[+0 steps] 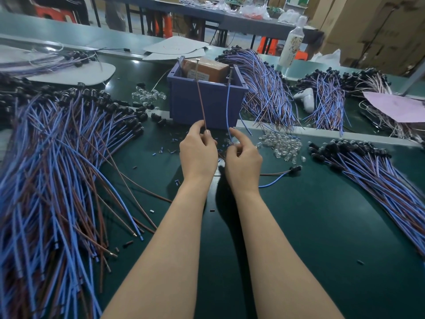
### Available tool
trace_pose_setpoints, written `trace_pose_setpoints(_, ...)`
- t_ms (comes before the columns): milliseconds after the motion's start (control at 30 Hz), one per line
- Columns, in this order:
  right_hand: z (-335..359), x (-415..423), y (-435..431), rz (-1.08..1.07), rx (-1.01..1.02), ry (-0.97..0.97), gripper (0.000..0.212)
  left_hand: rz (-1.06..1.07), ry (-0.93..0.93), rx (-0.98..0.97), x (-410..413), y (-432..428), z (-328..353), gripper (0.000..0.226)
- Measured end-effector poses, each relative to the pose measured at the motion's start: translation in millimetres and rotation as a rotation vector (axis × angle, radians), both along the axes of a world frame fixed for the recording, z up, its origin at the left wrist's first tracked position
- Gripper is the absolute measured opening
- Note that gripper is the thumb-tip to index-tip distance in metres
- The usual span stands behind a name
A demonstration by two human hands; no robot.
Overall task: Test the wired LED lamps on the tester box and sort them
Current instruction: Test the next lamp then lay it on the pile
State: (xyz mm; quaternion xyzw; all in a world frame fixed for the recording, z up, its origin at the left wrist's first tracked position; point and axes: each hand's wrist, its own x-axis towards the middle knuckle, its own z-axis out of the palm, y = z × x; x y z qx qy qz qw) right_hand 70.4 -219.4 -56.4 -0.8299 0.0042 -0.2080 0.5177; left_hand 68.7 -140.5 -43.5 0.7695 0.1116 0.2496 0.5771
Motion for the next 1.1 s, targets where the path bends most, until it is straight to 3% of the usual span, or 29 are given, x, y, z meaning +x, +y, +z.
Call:
trace_pose_setpoints(700, 3.7, -2.7, 0.5, 0.003, -0.03, -0.005, 0.038, -0.01, 0.025, -0.034, -4.8, -0.7, 4.7, 0.026)
trace_pose_setpoints(833, 13.7, -4.4, -0.7, 0.014, -0.014, -0.007, 0.021, -0.127, 0.037, -0.124, -3.9, 1.4, 9.6, 0.016)
trace_pose_setpoints(967, 36.0, -10.0, -11.9, 0.176, 0.031, 0.035, 0.011, -0.266, -0.008, -0.21, -8.7, -3.1, 24.7, 0.014)
trace_pose_setpoints(1100, 61.0, -21.4, -37.3, 0.298, -0.152, 0.026, 0.014, -0.368, -0.129, -0.062, -15.2, -11.6, 53.2, 0.014)
